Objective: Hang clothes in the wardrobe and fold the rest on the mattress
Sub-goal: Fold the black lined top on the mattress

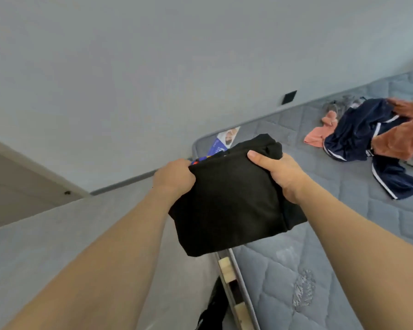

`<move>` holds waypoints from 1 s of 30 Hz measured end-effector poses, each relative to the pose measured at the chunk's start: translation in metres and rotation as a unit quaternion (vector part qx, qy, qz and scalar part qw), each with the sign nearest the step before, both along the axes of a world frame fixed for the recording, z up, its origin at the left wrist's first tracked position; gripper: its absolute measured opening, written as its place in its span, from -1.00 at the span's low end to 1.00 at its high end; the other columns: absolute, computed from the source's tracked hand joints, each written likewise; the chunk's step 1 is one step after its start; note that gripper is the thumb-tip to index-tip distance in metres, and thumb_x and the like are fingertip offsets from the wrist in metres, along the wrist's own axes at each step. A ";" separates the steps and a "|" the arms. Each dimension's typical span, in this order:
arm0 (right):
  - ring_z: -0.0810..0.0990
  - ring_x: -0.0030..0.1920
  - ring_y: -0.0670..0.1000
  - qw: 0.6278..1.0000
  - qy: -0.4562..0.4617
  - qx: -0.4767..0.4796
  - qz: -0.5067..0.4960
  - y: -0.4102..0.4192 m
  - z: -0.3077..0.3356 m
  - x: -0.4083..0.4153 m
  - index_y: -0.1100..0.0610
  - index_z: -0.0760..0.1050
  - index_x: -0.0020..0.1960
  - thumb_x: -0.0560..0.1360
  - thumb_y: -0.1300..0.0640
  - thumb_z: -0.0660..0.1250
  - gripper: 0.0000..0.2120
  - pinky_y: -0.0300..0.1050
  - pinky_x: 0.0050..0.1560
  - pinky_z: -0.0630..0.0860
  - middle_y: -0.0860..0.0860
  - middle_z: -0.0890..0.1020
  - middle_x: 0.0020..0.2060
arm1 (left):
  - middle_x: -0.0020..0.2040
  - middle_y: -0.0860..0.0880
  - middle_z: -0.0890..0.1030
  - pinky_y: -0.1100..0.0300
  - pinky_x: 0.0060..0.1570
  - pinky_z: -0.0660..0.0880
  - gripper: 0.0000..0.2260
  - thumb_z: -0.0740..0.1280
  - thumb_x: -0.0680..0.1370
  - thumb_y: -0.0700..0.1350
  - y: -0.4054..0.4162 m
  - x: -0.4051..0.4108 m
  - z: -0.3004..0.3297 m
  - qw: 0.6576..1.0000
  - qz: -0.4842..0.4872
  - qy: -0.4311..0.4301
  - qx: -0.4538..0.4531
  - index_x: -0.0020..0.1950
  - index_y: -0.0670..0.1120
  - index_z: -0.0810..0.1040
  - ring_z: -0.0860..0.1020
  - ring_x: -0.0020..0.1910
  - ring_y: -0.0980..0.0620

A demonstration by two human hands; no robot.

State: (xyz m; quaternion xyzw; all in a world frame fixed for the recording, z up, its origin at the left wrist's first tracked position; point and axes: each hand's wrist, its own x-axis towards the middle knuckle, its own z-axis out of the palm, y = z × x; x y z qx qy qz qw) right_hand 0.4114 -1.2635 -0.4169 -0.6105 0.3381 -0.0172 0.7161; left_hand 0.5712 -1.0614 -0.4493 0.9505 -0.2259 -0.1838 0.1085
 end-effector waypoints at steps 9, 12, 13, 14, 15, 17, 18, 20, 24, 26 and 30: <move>0.71 -0.05 -0.04 0.968 -0.075 0.008 0.240 0.277 0.140 0.045 -0.03 0.65 0.06 0.34 -0.15 0.56 -0.64 -0.13 -0.07 0.61 -0.08 0.73 -0.05 | -0.18 0.01 0.56 0.13 -0.29 0.32 -0.80 0.15 0.41 -0.22 0.327 -0.067 0.146 0.963 0.251 -0.094 -0.004 -0.11 0.02 0.50 0.49 -0.18 -0.10; 0.71 -0.02 -0.02 0.949 -0.087 0.023 0.301 0.360 0.173 0.045 0.01 0.65 0.11 0.32 -0.14 0.57 -0.58 -0.07 -0.02 0.60 -0.05 0.73 -0.02 | -0.17 0.00 0.57 0.13 -0.29 0.34 -0.79 0.16 0.38 -0.22 0.413 -0.105 0.184 0.938 0.328 -0.110 -0.013 -0.10 0.00 0.51 0.50 -0.17 -0.10; 0.71 -0.01 -0.01 0.944 -0.092 0.031 0.316 0.385 0.183 0.044 0.02 0.64 0.12 0.32 -0.14 0.57 -0.56 -0.07 -0.02 0.60 -0.05 0.73 -0.01 | -0.17 0.00 0.58 0.13 -0.29 0.35 -0.79 0.16 0.36 -0.21 0.440 -0.119 0.195 0.927 0.356 -0.112 -0.023 -0.10 -0.01 0.50 0.52 -0.17 -0.10; 0.71 -0.01 -0.01 0.937 -0.097 0.040 0.333 0.409 0.191 0.042 0.02 0.64 0.13 0.31 -0.14 0.57 -0.55 -0.07 -0.03 0.60 -0.05 0.72 -0.01 | -0.19 0.00 0.57 0.12 -0.26 0.37 -0.79 0.16 0.34 -0.19 0.467 -0.134 0.204 0.914 0.387 -0.116 -0.030 -0.11 -0.01 0.51 0.52 -0.16 -0.09; 0.71 0.01 0.00 0.929 -0.103 0.051 0.351 0.432 0.199 0.040 0.03 0.64 0.13 0.31 -0.13 0.57 -0.54 -0.08 -0.04 0.60 -0.03 0.72 0.01 | -0.22 0.02 0.55 0.10 -0.20 0.37 -0.80 0.15 0.34 -0.15 0.494 -0.152 0.212 0.901 0.416 -0.124 -0.026 -0.12 0.00 0.51 0.52 -0.16 -0.08; 0.70 0.04 0.02 0.911 -0.117 0.073 0.388 0.473 0.213 0.033 0.05 0.66 0.12 0.30 -0.13 0.56 -0.55 -0.10 -0.07 0.60 0.00 0.72 0.03 | -0.26 0.05 0.51 0.07 -0.14 0.31 -0.86 0.13 0.39 -0.04 0.543 -0.190 0.223 0.864 0.481 -0.149 -0.022 -0.19 0.01 0.47 0.48 -0.18 -0.03; 0.70 0.04 0.03 0.902 -0.120 0.082 0.406 0.493 0.220 0.029 0.05 0.66 0.12 0.29 -0.13 0.56 -0.54 -0.09 -0.06 0.60 0.01 0.72 0.03 | -0.25 0.04 0.52 0.09 -0.17 0.30 -0.85 0.13 0.42 0.01 0.565 -0.211 0.225 0.836 0.523 -0.157 -0.058 -0.21 0.00 0.45 0.48 -0.20 0.00; 0.70 0.04 0.04 0.885 -0.123 0.100 0.439 0.532 0.231 0.017 0.04 0.65 0.14 0.29 -0.13 0.57 -0.52 -0.04 -0.02 0.60 0.01 0.72 0.04 | -0.18 -0.01 0.55 0.12 -0.29 0.31 -0.83 0.16 0.46 0.04 0.598 -0.254 0.231 0.762 0.589 -0.170 -0.208 -0.18 -0.02 0.46 0.50 -0.22 0.03; 0.70 0.06 0.07 0.839 -0.122 0.139 0.511 0.604 0.251 -0.017 0.07 0.61 0.21 0.33 -0.13 0.55 -0.48 -0.02 -0.01 0.60 0.04 0.71 0.07 | -0.15 0.04 0.56 0.15 -0.24 0.39 -0.93 0.23 0.51 -0.09 0.640 -0.338 0.250 0.606 0.653 -0.261 -0.372 -0.09 0.06 0.48 0.51 -0.17 0.05; 0.70 0.07 0.08 0.818 -0.113 0.158 0.541 0.639 0.261 -0.039 0.09 0.59 0.24 0.32 -0.12 0.56 -0.45 0.00 0.03 0.60 0.04 0.71 0.07 | -0.15 0.07 0.58 0.17 -0.23 0.42 -0.90 0.23 0.49 -0.08 0.656 -0.384 0.264 0.564 0.670 -0.302 -0.376 -0.09 0.11 0.50 0.53 -0.17 0.07; 0.71 0.02 0.09 0.776 -0.087 0.180 0.598 0.702 0.282 -0.098 0.10 0.58 0.23 0.23 -0.15 0.60 -0.35 0.03 0.02 0.61 0.05 0.71 0.05 | 0.03 -0.03 0.57 0.06 -0.09 0.51 -0.86 0.22 0.45 -0.03 0.683 -0.477 0.290 0.520 0.689 -0.355 -0.361 -0.07 0.20 0.49 0.56 -0.06 -0.02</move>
